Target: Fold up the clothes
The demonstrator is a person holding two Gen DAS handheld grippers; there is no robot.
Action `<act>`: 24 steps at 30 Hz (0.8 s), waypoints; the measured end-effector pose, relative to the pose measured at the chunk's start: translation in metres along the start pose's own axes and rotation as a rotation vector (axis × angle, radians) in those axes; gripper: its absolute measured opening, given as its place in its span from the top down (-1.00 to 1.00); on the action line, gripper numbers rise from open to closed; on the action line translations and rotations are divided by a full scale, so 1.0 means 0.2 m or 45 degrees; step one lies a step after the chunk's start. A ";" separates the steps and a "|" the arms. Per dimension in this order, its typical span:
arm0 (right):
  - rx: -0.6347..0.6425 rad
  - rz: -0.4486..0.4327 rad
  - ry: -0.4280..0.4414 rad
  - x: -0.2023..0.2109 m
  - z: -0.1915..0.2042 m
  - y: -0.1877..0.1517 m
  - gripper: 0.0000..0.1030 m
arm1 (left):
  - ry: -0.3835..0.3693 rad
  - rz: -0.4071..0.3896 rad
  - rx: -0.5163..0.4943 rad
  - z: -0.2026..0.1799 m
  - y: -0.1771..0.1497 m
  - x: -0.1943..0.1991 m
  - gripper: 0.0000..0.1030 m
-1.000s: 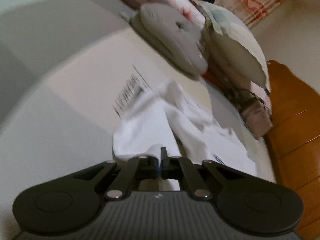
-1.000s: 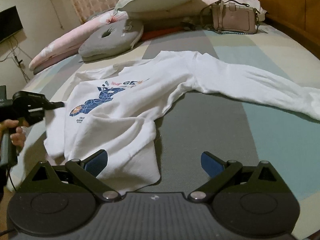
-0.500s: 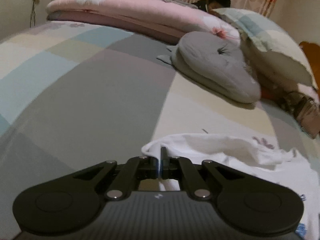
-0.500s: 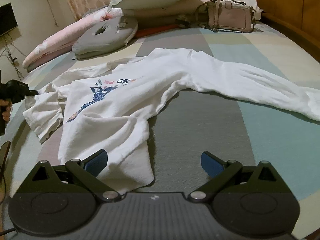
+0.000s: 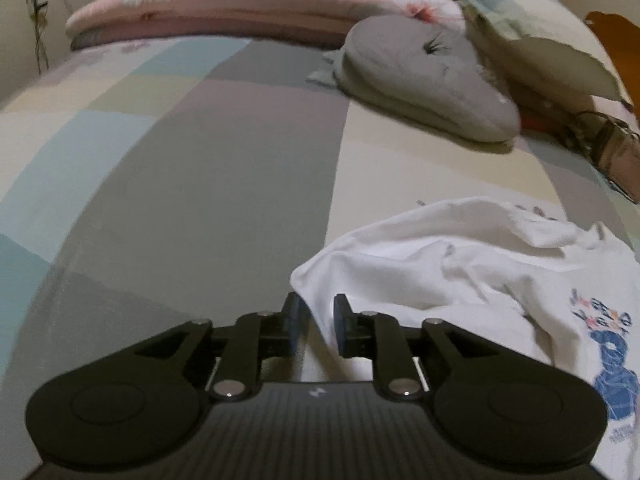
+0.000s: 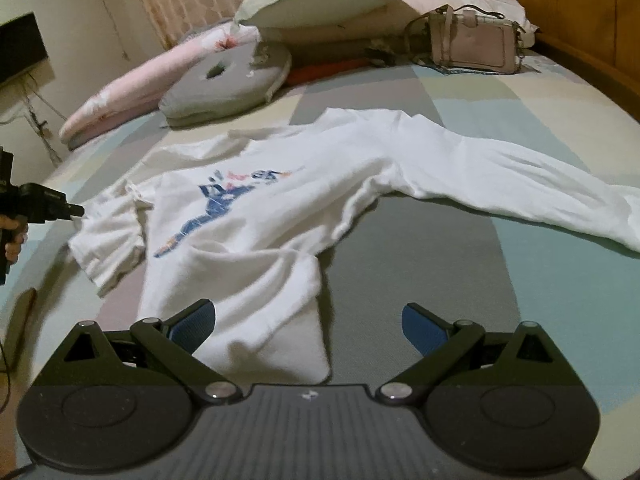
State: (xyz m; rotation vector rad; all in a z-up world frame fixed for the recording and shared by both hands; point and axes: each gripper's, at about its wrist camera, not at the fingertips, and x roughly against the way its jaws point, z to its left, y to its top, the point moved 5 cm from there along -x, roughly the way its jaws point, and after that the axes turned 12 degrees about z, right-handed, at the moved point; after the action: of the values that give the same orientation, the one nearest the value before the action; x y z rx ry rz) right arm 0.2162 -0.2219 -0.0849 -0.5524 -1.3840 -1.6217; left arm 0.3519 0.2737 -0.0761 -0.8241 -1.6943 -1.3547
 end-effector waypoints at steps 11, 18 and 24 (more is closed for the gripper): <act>0.045 -0.010 0.159 -0.02 0.06 0.09 -0.99 | -0.309 0.008 -0.226 -0.63 0.11 0.09 0.33; 0.014 -0.027 0.108 -0.04 -0.05 0.10 -0.99 | -0.340 0.176 -0.324 -1.06 0.19 -0.36 0.33; -0.044 -0.012 0.064 -0.11 -0.18 0.10 -0.99 | -0.248 0.123 -0.286 -1.10 0.36 -0.59 0.33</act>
State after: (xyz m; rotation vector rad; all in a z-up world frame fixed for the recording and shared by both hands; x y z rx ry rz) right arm 0.2521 -0.2470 -0.1022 -0.5226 -1.3259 -1.6590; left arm 0.5101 0.0743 -0.1238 -1.1848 -1.6421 -1.4544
